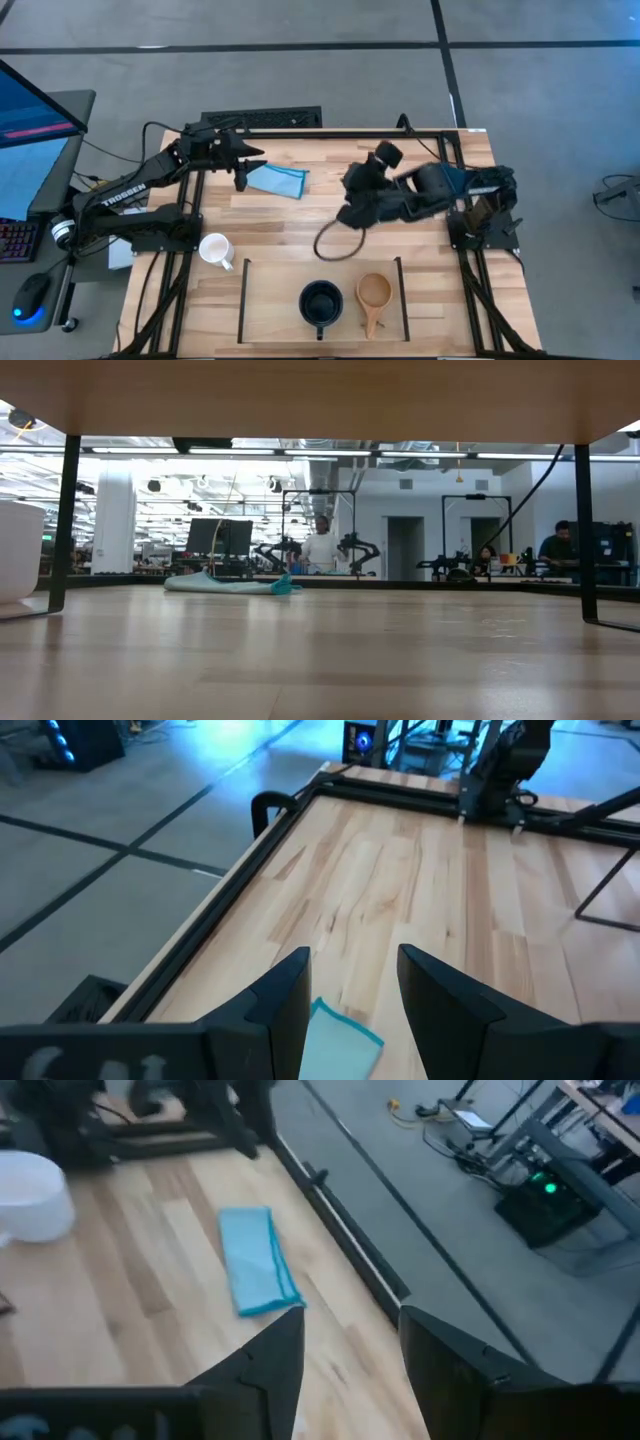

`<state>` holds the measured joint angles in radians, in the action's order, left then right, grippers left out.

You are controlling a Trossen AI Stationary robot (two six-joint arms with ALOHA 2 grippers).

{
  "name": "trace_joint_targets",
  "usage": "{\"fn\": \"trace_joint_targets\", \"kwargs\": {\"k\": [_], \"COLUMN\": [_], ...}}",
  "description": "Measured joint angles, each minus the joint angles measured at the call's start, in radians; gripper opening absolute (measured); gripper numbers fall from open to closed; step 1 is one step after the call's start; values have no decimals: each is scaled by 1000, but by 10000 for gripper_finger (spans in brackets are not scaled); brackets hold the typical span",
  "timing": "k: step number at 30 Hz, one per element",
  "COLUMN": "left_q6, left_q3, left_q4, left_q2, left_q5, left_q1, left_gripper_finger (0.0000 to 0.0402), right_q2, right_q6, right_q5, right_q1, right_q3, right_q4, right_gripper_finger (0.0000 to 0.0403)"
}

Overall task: Stack small to large cups/mugs on shelf
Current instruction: Put the white mug on the shelf

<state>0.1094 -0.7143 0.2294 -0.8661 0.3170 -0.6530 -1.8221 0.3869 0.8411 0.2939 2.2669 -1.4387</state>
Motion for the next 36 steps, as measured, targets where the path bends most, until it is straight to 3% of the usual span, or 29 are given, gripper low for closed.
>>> {"fn": "trace_joint_targets", "kwargs": {"k": [8,13,23,36], "left_q6": [-24,-24,-28,-50], "left_q3": [0,0,0,0], "left_q4": [-21,-34,-91,-172], "left_q2": [0,0,0,0], "left_q5": [0,-8,-45,-135], "left_q1": [0,0,0,0], "left_gripper_finger": [142,142,142,142], "right_q2": [4,103,510,930], "right_q6": [-150,-275,-488,-467], "right_q5": [-47,-142,-481,-799], "right_q1": [-177,-286,-505,-739], "right_q3": [-2,-117,-705,-1457], "right_q4": [5,129,687,1311], "right_gripper_finger": [186,186,186,186]}}
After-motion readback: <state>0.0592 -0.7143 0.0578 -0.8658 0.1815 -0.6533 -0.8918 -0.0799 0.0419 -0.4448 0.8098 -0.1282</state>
